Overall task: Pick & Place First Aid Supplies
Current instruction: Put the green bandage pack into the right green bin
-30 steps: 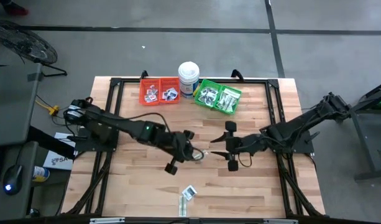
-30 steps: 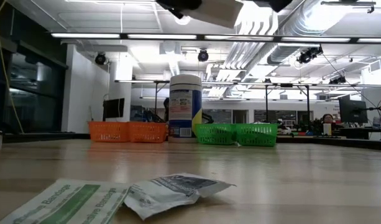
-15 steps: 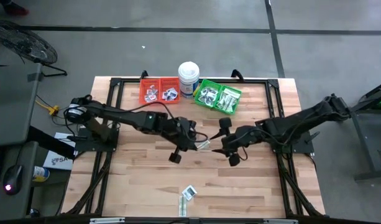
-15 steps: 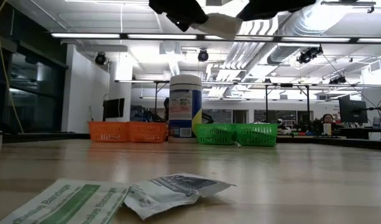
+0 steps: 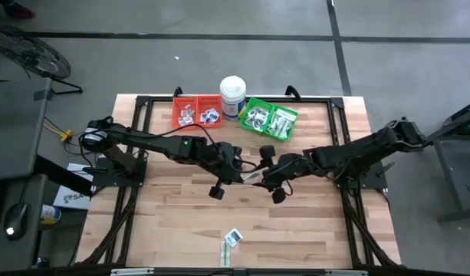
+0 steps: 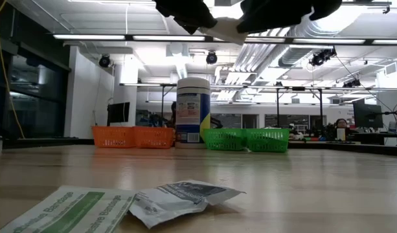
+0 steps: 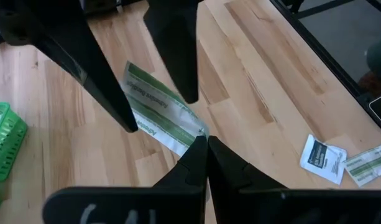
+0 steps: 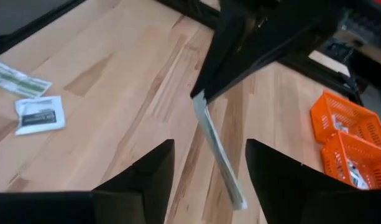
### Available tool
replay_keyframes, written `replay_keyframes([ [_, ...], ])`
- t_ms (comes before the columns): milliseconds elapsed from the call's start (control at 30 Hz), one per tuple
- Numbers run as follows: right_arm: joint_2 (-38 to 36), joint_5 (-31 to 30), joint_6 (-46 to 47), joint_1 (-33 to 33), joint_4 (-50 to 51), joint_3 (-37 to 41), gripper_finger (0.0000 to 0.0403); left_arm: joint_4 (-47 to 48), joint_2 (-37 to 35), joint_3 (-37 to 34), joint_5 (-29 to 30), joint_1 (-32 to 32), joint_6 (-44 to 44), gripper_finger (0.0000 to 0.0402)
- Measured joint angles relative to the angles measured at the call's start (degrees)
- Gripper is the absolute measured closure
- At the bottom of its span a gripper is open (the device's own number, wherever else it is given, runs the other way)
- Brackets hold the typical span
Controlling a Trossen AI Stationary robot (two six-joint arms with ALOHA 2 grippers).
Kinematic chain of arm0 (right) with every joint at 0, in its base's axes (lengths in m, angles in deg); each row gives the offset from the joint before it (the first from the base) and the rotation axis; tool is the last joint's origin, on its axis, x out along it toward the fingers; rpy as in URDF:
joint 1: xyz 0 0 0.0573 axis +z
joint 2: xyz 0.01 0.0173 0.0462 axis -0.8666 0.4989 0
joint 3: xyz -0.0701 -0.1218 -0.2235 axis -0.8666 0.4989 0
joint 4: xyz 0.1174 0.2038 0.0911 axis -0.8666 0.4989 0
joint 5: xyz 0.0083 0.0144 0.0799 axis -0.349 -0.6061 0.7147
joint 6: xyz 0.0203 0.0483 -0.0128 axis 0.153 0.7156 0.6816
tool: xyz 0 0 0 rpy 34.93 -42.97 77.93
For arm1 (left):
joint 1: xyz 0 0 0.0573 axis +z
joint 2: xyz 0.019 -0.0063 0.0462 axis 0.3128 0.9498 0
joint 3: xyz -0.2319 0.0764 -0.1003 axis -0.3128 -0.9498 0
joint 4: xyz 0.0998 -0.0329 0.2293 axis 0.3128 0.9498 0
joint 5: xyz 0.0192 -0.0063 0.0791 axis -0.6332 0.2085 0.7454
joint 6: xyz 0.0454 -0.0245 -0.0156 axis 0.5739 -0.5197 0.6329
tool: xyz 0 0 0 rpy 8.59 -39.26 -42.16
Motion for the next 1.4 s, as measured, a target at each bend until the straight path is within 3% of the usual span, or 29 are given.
replay_keyframes([
  [200, 0.0, -1.5, 0.0, -0.5, 0.3, 0.0, 0.0251, 0.1, 0.0, 0.0, 0.2, 0.0, -0.2, 0.0401],
  [600, 0.0, -1.4, -0.1, -0.4, 2.2, 0.0, 0.0391, 0.1, 0.0, 0.0, 0.4, 0.0, -1.1, 0.0401],
  [833, -0.1, 3.8, 4.8, -2.2, 2.5, 0.0, 0.0401, 0.0, 0.0, 0.0, 2.5, -0.1, 0.2, 0.0396],
  [967, -0.1, 5.1, 5.4, -3.5, 3.0, 0.0, 0.0402, -0.3, 0.0, 0.0, 2.7, -0.1, 2.2, 0.0359],
  [1233, -0.5, 7.6, 7.8, -8.8, 10.5, 0.0, 0.0402, -0.5, -1.7, 0.1, 6.6, 1.8, 2.0, 0.0223],
  [1400, -3.2, 5.9, 10.8, -14.9, 18.0, 0.0, 0.0402, 1.8, -6.3, 0.1, 11.1, 4.8, 2.0, 0.0190],
])
